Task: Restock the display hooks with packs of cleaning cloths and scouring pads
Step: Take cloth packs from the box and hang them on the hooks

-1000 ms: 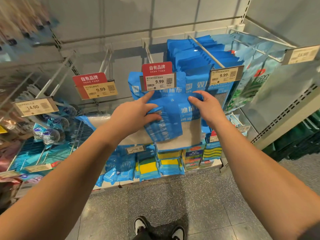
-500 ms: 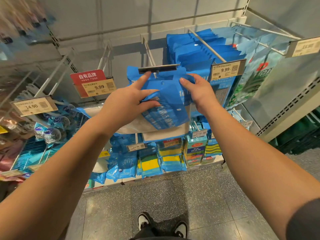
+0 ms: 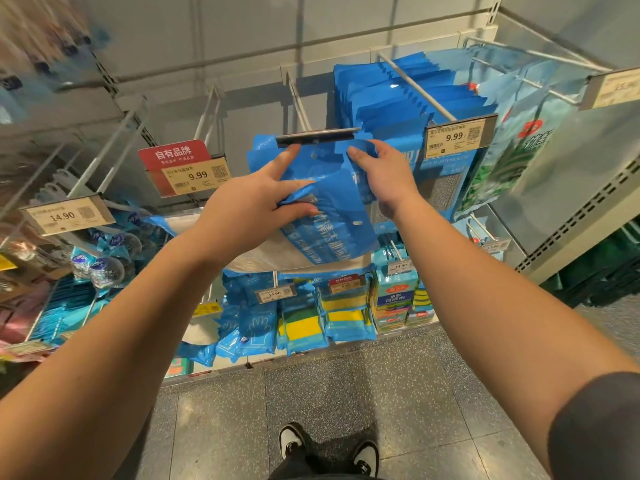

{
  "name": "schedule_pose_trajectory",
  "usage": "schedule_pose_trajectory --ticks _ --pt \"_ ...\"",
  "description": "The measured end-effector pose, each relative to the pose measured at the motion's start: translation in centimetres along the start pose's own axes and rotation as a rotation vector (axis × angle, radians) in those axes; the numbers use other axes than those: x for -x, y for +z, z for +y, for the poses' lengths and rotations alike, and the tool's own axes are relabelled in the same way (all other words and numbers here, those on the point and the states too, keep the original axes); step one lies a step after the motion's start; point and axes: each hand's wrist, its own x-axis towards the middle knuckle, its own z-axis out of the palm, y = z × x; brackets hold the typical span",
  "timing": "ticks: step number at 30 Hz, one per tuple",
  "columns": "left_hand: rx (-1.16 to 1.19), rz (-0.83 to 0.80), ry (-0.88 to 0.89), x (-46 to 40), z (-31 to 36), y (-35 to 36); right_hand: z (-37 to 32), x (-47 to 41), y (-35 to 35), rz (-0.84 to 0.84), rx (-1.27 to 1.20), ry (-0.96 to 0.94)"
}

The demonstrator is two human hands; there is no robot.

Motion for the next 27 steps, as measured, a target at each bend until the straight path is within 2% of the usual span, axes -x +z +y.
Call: schedule_pose_trajectory --ticks 9,17,21,23,27 --pt "0.045 0.016 0.015 0.1 -0.3 0.1 -0.3 -1.0 2.2 0.115 0.027 -0.068" --pt "0.067 0.031 0.003 0.1 -0.4 0.4 -0.7 0.0 1.2 0.091 0.012 -0.059" --pt "0.109 0.057 -0.012 0.2 -0.5 0.8 -1.2 3.5 -0.9 0.205 -0.007 -0.054" --pt "0.135 0.072 -0.02 0.4 -0.4 1.0 0.2 6.5 -2.4 0.153 -0.101 -0.027" --pt "0.205 0.105 -0.056 0.4 0.0 1.3 4.7 12.4 -3.9 -0.129 -0.307 0.089"
